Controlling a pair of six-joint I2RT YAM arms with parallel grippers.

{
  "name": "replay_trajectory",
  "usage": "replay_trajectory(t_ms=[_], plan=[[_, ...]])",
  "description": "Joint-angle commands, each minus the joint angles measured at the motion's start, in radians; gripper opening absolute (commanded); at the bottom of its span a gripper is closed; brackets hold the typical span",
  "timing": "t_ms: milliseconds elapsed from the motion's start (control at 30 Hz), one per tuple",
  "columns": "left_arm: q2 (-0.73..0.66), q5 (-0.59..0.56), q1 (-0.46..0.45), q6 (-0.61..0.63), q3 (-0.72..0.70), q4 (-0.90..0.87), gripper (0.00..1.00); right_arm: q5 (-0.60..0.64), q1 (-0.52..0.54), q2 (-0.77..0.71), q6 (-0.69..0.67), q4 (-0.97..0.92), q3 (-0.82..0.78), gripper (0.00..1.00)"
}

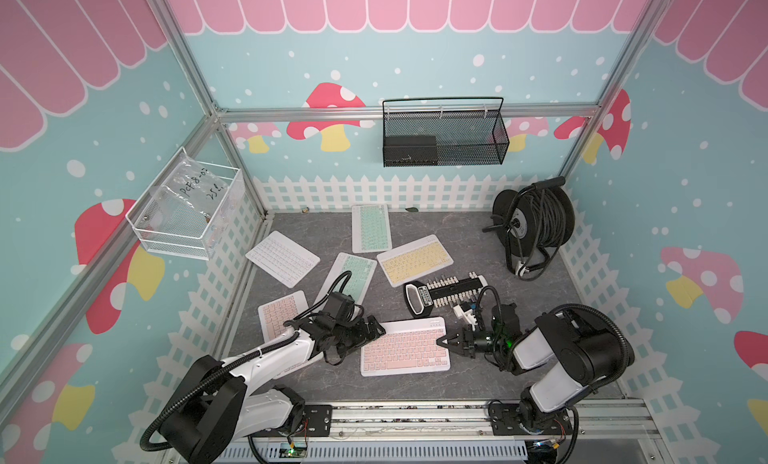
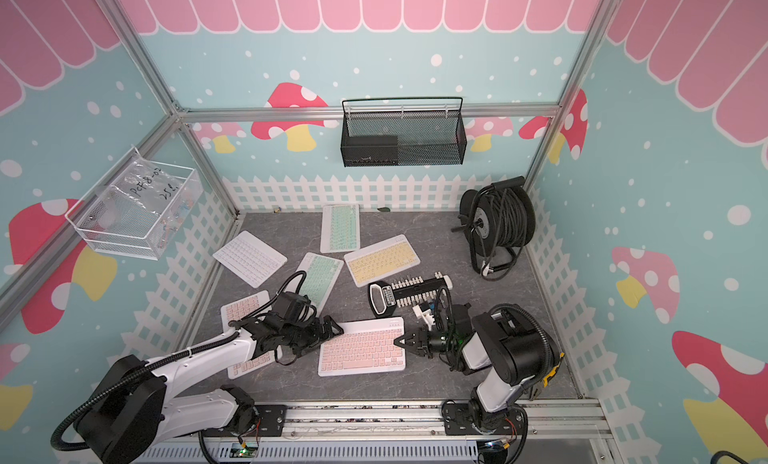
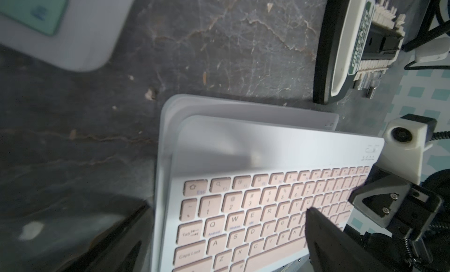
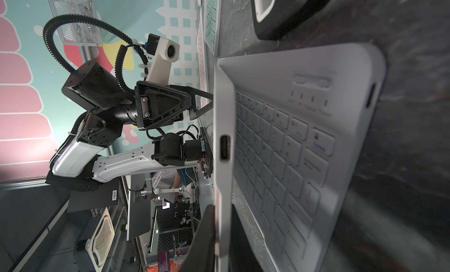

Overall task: Stack the numeric keypads
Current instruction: Place the numeric keypad at the numeric keypad.

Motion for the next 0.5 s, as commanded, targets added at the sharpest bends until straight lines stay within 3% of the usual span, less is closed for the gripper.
replay_trajectory(t_ms=[0, 233, 467], plan=[[0.024, 0.001, -0.019, -0.012, -0.001, 0.027, 1.00, 0.002, 0.000, 0.030, 0.028, 0.095, -0.008, 0.13], [0.014, -0.029, -0.026, -0.029, -0.013, 0.007, 1.00, -0.002, 0.001, 0.110, 0.138, 0.312, -0.024, 0.13], [-0.023, -0.053, -0.025, -0.023, -0.013, -0.040, 1.00, 0.007, 0.001, 0.127, 0.143, 0.347, -0.043, 0.18]])
